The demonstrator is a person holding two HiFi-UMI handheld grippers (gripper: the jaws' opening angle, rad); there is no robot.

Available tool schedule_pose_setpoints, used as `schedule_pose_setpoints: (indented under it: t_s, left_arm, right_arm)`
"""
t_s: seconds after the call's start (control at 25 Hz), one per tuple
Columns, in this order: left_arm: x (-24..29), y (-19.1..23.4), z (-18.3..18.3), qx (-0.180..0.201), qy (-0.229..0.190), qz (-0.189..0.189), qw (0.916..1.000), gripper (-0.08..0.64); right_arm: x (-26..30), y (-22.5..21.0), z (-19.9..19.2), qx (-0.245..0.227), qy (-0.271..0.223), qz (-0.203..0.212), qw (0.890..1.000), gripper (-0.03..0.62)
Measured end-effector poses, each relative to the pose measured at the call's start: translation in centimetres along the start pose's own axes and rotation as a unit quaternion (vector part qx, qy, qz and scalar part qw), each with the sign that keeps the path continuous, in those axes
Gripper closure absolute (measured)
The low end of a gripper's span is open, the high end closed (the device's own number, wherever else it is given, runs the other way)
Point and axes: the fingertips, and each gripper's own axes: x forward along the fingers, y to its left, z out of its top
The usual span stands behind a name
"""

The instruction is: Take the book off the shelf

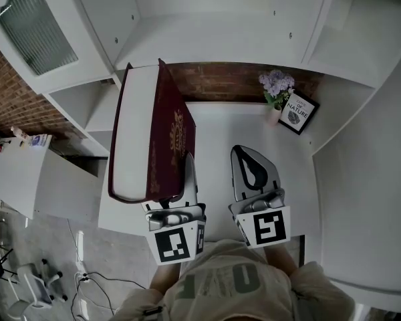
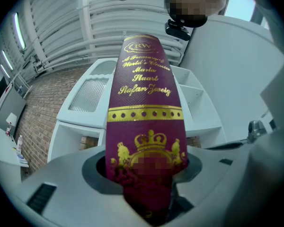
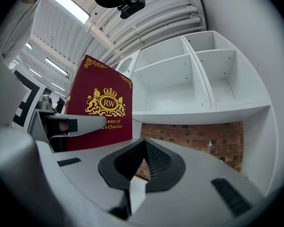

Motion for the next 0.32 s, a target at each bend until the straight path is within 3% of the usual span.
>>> schedule_pose_setpoints:
  t_s: [0.32]
  left_arm:
    - [0.06,0.15,-0.71,0.009,0.010,0.010,0.9999,0.318]
  right_arm:
    - [-0.20,-0.78,-0.34,-0.006,-0.004,-0.001,1.000,0.580]
